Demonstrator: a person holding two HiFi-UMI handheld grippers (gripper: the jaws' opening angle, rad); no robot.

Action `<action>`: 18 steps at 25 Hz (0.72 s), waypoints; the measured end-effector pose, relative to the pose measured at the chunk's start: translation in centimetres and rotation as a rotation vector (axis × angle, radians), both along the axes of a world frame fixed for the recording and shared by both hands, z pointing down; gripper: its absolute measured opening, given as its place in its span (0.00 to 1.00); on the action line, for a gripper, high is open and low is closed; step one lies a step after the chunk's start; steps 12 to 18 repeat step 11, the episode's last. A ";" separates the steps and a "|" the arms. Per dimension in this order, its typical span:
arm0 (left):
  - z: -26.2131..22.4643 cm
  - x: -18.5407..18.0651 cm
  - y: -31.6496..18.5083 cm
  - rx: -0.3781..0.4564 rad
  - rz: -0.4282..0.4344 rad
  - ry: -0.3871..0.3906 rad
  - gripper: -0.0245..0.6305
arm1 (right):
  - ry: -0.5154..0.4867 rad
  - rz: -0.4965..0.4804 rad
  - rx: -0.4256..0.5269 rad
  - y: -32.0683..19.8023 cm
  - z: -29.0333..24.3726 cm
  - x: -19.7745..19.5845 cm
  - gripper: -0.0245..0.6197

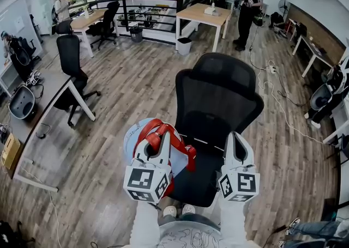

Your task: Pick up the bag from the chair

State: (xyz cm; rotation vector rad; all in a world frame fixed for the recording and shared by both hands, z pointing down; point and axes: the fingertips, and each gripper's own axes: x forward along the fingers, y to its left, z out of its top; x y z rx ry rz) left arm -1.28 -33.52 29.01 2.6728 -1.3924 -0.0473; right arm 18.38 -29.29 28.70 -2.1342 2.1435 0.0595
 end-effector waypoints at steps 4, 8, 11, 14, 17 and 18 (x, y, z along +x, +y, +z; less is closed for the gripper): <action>0.1 0.4 0.3 0.001 0.003 -0.004 0.06 | 0.004 0.000 -0.001 0.4 0.0 0.3 0.05; -0.2 0.1 0.5 0.005 0.001 -0.008 0.06 | 0.011 -0.006 0.000 0.5 -0.1 0.0 0.05; -0.3 -0.3 0.6 0.005 -0.003 -0.006 0.06 | 0.020 -0.014 -0.001 0.6 -0.4 -0.5 0.05; -0.3 -0.3 0.6 0.005 -0.003 -0.006 0.06 | 0.020 -0.014 -0.001 0.6 -0.4 -0.5 0.05; -0.3 -0.3 0.6 0.005 -0.003 -0.006 0.06 | 0.020 -0.014 -0.001 0.6 -0.4 -0.5 0.05; -0.3 -0.3 0.6 0.005 -0.003 -0.006 0.06 | 0.020 -0.014 -0.001 0.6 -0.4 -0.5 0.05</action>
